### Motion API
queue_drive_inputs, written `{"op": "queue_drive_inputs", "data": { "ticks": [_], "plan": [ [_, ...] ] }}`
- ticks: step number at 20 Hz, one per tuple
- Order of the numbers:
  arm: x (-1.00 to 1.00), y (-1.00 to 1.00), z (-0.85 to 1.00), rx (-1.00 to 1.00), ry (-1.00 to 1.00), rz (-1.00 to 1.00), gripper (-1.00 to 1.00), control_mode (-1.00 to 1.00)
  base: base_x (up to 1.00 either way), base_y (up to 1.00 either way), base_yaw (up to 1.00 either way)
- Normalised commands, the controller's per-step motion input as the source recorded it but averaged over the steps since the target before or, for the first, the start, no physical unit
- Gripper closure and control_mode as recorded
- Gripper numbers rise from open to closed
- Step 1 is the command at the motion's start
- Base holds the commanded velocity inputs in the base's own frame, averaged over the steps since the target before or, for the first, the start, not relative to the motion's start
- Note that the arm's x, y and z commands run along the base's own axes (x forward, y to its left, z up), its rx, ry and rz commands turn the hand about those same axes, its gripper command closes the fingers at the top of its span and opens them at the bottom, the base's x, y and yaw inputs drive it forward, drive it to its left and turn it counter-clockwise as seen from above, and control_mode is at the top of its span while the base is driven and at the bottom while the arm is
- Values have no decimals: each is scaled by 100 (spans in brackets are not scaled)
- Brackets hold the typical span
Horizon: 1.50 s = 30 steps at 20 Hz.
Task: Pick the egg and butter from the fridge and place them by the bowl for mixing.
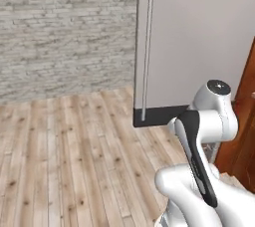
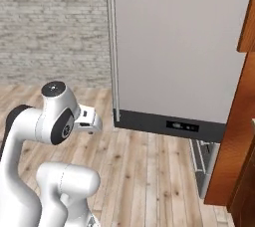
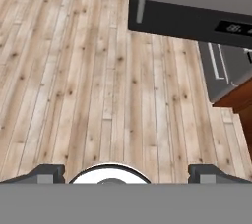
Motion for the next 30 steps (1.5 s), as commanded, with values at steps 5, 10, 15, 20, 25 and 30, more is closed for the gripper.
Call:
{"op": "queue_drive_inputs", "data": {
  "ticks": [5,10,15,20,25,30],
  "plan": [
    [0,0,0,0,0,0,-100,100,24,79,-7],
    [0,0,0,0,0,0,-100,100,42,77,-10],
    [0,0,0,0,0,0,-100,100,67,58,-8],
    [0,0,0,0,0,0,-100,100,82,45,-2],
    [0,0,0,0,0,0,-100,100,85,37,-8],
    [0,0,0,0,0,0,-100,100,84,33,-14]
  ]
}}
